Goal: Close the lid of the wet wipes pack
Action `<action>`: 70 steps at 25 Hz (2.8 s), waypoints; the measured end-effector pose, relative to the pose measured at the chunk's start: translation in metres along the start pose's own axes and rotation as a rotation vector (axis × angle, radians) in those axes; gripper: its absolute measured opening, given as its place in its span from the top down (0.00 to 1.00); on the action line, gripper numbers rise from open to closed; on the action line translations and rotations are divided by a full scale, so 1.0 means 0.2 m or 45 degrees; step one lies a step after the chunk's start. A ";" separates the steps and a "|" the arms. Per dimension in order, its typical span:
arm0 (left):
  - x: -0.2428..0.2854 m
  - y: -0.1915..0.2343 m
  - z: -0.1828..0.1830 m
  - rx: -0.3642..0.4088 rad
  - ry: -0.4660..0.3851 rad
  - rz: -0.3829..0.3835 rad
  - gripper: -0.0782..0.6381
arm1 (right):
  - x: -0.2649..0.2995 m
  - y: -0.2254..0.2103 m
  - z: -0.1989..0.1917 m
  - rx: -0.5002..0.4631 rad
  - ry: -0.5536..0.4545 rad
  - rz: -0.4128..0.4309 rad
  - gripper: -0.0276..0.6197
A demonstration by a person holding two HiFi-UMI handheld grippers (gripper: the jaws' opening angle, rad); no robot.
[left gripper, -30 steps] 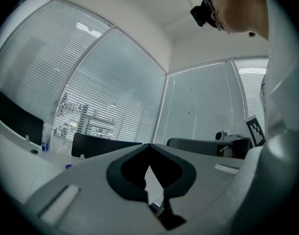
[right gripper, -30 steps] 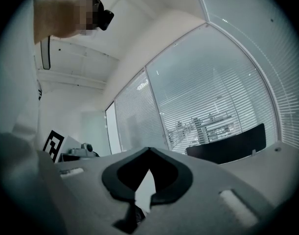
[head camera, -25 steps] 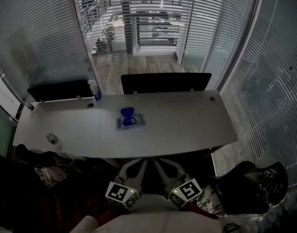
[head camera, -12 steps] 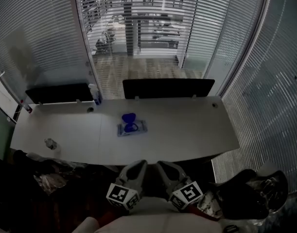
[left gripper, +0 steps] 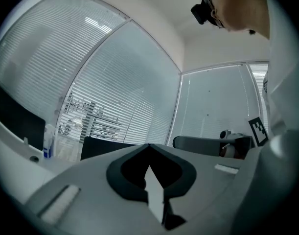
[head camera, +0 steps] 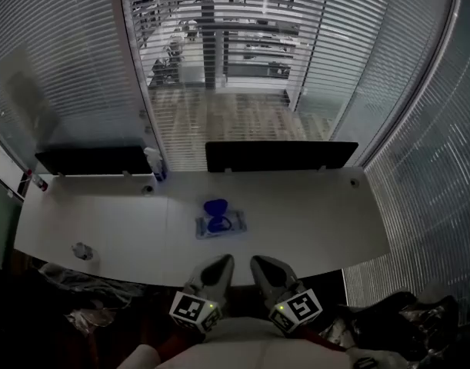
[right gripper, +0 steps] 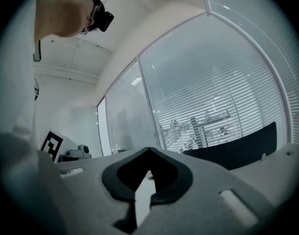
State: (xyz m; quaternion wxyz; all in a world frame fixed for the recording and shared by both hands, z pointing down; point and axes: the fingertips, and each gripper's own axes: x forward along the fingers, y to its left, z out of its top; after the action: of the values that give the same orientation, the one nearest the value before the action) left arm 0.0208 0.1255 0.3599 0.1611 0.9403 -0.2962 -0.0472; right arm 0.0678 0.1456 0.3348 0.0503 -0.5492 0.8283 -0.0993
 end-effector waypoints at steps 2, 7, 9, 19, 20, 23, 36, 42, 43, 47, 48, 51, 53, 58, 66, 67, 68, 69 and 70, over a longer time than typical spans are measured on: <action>0.07 0.12 0.04 0.004 0.004 0.005 0.89 | 0.13 -0.03 0.00 -0.006 0.000 0.000 0.95; 0.18 0.30 0.20 -0.004 -0.009 -0.025 0.89 | 0.40 -0.06 0.11 -0.033 -0.010 -0.014 0.95; 0.21 0.39 0.24 -0.013 -0.003 -0.029 0.89 | 0.50 -0.06 0.11 -0.035 -0.008 -0.018 0.95; 0.26 0.72 0.24 -0.033 0.034 0.021 0.89 | 0.80 -0.10 0.06 -0.041 0.020 -0.022 0.95; 0.26 0.74 0.23 -0.042 0.035 0.023 0.89 | 0.82 -0.11 0.04 -0.041 0.025 -0.022 0.95; 0.29 0.78 0.20 -0.050 0.037 0.021 0.89 | 0.85 -0.13 0.01 -0.043 0.037 -0.030 0.95; 0.44 0.68 0.20 0.025 0.058 0.051 0.89 | 0.80 -0.35 0.10 -0.035 -0.032 -0.037 0.95; 0.52 0.66 0.18 0.083 0.029 0.095 0.89 | 0.77 -0.47 0.09 -0.040 -0.049 -0.016 0.95; 0.52 0.66 0.17 0.085 0.027 0.100 0.89 | 0.76 -0.48 0.09 -0.037 -0.048 -0.014 0.95; 0.54 0.63 0.22 0.076 0.038 0.126 0.89 | 0.76 -0.50 0.14 -0.027 -0.041 -0.003 0.95; 0.54 0.63 0.23 0.075 0.043 0.131 0.89 | 0.77 -0.50 0.14 -0.027 -0.038 0.000 0.95; 0.55 0.64 0.27 0.088 0.037 0.145 0.89 | 0.79 -0.50 0.18 -0.029 -0.030 0.009 0.95; 0.54 0.67 0.26 0.078 0.038 0.161 0.89 | 0.80 -0.50 0.18 -0.031 -0.018 0.015 0.95; 0.53 0.73 0.17 0.078 0.082 0.164 0.89 | 0.84 -0.51 0.10 -0.055 0.020 0.028 0.95; 0.52 0.87 0.06 0.024 0.127 0.238 0.89 | 0.94 -0.53 -0.11 -0.151 0.183 0.076 0.95; 0.53 0.88 0.04 0.012 0.131 0.243 0.89 | 0.95 -0.54 -0.14 -0.156 0.198 0.079 0.95; 0.53 0.90 0.03 0.002 0.138 0.248 0.89 | 0.97 -0.55 -0.16 -0.163 0.212 0.084 0.95; 0.55 0.92 0.02 -0.002 0.150 0.252 0.89 | 0.99 -0.56 -0.18 -0.168 0.227 0.089 0.95; 0.55 0.94 0.01 0.000 0.165 0.254 0.89 | 1.02 -0.57 -0.21 -0.168 0.250 0.094 0.95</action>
State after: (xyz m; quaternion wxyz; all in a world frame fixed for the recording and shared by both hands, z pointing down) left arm 0.0094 -0.0838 0.4210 0.1837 0.9072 -0.3774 0.0301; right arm 0.0818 -0.0794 0.4062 -0.0634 -0.5082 0.8535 -0.0960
